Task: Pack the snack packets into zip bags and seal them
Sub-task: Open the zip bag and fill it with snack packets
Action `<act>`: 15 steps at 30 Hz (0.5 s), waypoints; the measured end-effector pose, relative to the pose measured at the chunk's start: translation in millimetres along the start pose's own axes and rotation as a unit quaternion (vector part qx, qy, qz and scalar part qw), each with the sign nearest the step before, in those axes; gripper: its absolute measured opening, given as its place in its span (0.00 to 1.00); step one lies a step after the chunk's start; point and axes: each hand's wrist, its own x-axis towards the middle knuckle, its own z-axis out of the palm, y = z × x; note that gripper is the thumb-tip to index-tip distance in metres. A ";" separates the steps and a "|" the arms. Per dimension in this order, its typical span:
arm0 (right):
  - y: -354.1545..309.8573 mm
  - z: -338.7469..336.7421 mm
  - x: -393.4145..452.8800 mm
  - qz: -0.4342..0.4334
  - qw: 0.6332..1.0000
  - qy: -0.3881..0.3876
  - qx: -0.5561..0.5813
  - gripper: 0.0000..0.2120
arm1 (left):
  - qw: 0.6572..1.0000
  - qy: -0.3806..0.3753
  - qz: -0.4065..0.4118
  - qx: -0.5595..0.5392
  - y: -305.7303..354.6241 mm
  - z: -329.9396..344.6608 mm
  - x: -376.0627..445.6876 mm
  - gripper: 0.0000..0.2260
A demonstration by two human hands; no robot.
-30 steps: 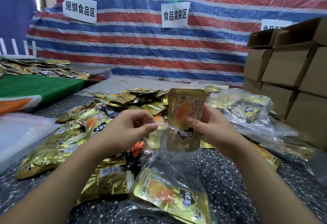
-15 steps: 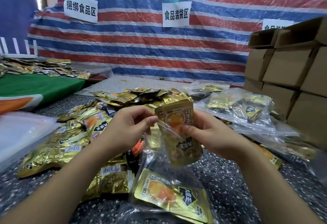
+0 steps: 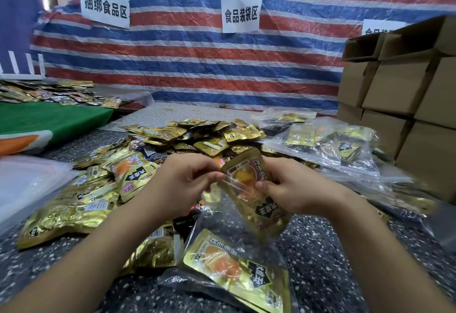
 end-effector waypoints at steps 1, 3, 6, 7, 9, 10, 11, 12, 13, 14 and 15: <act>-1.2 0.9 0.7 0.001 1.000 0.006 -0.014 0.05 | 1.000 -0.004 0.015 0.017 -0.5 0.8 -0.1 0.04; -4.9 2.0 0.7 -0.002 0.999 0.012 -0.037 0.03 | 0.999 -0.010 0.035 0.031 -0.2 0.6 -0.5 0.04; -9.0 0.0 -2.2 0.005 0.999 -0.005 -0.047 0.03 | 0.998 -0.014 0.050 0.024 1.5 -1.1 -1.1 0.11; -9.8 -1.7 -4.2 0.007 0.999 -0.016 -0.047 0.03 | 0.998 -0.014 0.055 0.022 1.9 -1.3 -1.2 0.12; -13.4 -3.9 -8.4 0.006 0.998 -0.048 -0.042 0.03 | 0.997 -0.010 0.071 0.024 2.6 1.0 -0.8 0.09; -15.5 -3.4 -10.0 0.000 0.997 -0.067 -0.044 0.03 | 0.996 -0.004 0.082 0.030 3.6 2.8 -0.3 0.07; -17.8 -1.7 -10.7 -0.006 0.995 -0.083 -0.055 0.04 | 0.995 0.003 0.093 0.038 4.8 4.6 -0.2 0.06; -20.0 0.8 -11.5 -0.009 0.993 -0.095 -0.071 0.05 | 0.994 0.010 0.101 0.045 6.0 6.1 -0.4 0.06; -22.6 2.9 -11.3 -0.011 0.991 -0.100 -0.084 0.06 | 0.993 0.014 0.106 0.048 6.9 7.0 -0.8 0.07; -24.1 3.7 -10.9 -0.014 0.991 -0.099 -0.092 0.07 | 0.993 0.019 0.107 0.050 7.5 7.3 -1.2 0.08; -24.5 3.1 -10.5 -0.016 0.991 -0.097 -0.091 0.08 | 0.993 0.025 0.106 0.051 7.7 7.4 -1.5 0.09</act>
